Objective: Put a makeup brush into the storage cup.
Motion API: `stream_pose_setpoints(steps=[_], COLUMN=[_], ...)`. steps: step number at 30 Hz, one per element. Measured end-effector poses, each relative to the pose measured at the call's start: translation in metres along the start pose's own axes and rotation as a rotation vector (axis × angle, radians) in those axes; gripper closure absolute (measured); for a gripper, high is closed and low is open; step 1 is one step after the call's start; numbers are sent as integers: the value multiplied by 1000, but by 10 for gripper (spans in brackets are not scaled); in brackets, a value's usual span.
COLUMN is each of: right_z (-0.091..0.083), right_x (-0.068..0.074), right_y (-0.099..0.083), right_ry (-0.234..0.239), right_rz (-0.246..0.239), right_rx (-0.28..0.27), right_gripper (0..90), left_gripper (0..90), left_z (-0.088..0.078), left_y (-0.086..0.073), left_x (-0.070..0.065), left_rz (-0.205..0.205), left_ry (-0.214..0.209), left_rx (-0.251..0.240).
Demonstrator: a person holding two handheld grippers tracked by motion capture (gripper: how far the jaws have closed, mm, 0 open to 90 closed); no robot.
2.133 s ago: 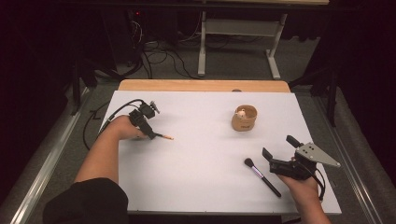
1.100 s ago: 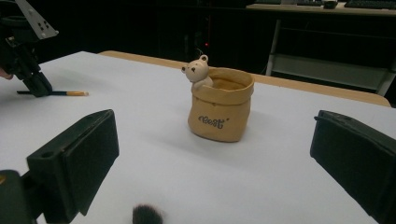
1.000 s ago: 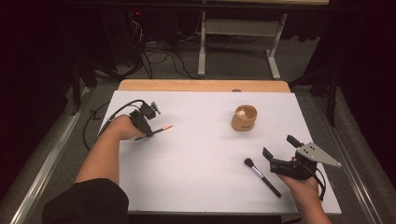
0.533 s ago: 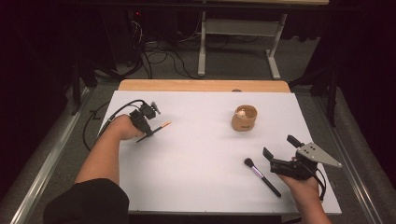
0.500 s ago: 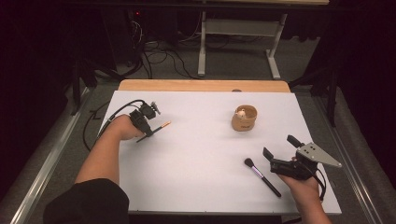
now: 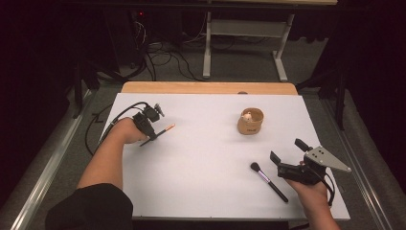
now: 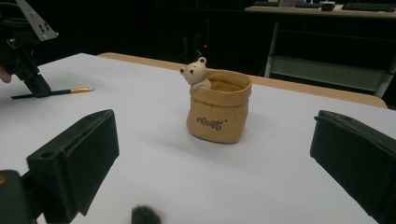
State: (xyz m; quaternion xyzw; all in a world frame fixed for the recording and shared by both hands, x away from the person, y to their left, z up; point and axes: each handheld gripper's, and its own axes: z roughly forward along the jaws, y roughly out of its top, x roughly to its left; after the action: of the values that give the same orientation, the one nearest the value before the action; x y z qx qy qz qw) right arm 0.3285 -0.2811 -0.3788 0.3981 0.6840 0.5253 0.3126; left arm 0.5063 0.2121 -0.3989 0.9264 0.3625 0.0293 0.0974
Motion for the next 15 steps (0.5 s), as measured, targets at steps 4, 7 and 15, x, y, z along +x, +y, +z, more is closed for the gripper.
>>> stream_pose_setpoints(steps=[4, 7, 15], right_z=[0, 0, 0], right_x=[0, -1, 0], right_y=[0, 0, 1], right_ry=[0, 0, 1], right_rz=[2, 1, 1], right_rx=[-1, -2, -6], right_gripper=[27, 27, 27], left_gripper=[839, 839, 839], left_z=[-3, -7, -13], left_y=[-1, -2, -4], left_x=[1, 1, -5], left_rz=[-9, -14, -13], left_ry=[-11, -4, -8], left_rx=[-7, -17, -26])
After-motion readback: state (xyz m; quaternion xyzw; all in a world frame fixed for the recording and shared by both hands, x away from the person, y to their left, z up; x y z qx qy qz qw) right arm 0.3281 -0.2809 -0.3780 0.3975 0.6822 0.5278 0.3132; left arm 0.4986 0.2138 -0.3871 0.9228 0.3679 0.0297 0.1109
